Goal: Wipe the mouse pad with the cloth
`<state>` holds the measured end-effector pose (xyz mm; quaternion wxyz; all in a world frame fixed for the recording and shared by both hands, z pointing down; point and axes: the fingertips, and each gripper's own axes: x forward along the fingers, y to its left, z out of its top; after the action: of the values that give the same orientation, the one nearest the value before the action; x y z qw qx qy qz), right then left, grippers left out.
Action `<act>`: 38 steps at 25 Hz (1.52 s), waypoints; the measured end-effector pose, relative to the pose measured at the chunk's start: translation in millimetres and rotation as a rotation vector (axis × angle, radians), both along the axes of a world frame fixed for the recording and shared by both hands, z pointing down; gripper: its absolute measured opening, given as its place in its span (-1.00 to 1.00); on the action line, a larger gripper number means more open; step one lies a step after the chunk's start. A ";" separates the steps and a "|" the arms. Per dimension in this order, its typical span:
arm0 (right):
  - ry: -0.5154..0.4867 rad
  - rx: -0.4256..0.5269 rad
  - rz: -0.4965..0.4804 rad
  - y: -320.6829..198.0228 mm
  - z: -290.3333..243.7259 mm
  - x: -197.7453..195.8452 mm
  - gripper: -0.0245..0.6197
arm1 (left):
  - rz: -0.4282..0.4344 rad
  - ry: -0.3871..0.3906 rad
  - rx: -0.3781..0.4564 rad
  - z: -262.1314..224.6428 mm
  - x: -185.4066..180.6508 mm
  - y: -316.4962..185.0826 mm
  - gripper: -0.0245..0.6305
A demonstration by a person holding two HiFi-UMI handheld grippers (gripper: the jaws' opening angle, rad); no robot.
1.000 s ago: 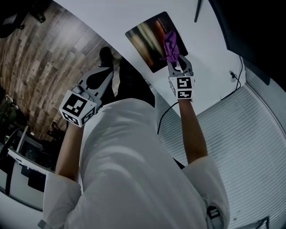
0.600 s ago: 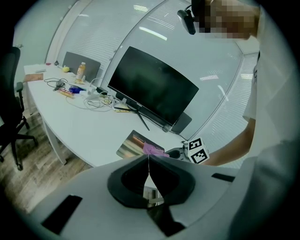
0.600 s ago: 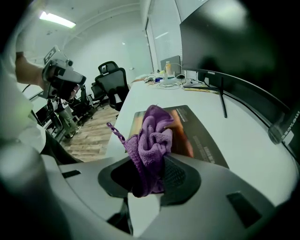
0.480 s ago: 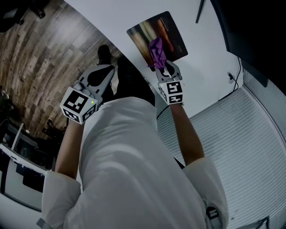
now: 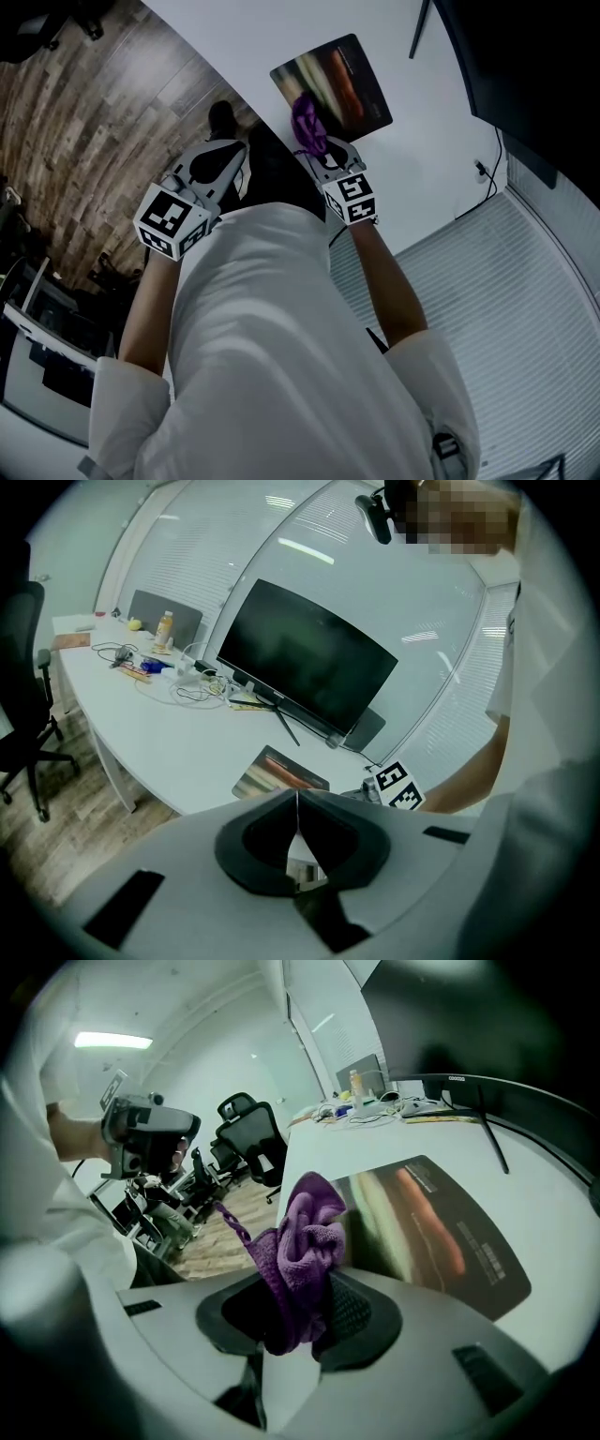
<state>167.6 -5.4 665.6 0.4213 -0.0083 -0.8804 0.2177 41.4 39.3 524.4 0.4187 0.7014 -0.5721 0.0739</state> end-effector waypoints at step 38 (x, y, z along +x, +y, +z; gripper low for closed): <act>0.074 -0.021 -0.045 -160.4 20.9 19.9 -0.50 | 0.037 -0.010 -0.032 -0.5 4.1 -32.8 -0.86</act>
<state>187.5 -165.8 686.5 0.4584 -0.0245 -0.8614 0.2175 45.5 6.5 523.9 0.4256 0.7046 -0.5599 0.0943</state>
